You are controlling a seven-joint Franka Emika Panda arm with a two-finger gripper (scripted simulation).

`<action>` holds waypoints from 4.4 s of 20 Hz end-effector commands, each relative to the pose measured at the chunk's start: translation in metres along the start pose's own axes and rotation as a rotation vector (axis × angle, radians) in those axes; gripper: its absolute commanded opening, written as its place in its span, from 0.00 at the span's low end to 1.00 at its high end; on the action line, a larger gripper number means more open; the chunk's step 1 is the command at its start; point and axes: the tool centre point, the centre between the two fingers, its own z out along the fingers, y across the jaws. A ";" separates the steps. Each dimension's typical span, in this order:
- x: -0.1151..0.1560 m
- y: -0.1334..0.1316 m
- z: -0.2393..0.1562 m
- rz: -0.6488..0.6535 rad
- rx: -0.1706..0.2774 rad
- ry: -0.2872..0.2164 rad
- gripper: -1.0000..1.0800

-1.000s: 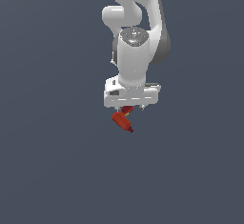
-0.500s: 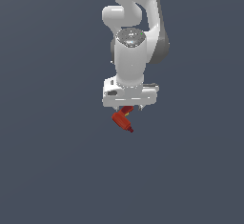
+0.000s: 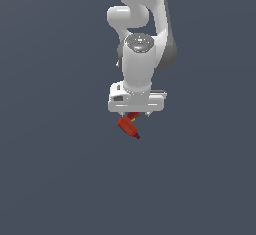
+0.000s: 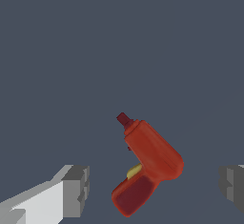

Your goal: Pick up the object and move it to a goal position.

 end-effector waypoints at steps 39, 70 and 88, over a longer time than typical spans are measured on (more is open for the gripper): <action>-0.087 -0.007 0.115 0.476 -0.232 0.246 1.00; -0.131 -0.016 0.128 0.643 -0.176 0.372 1.00; -0.124 -0.009 0.152 0.646 -0.175 0.372 0.00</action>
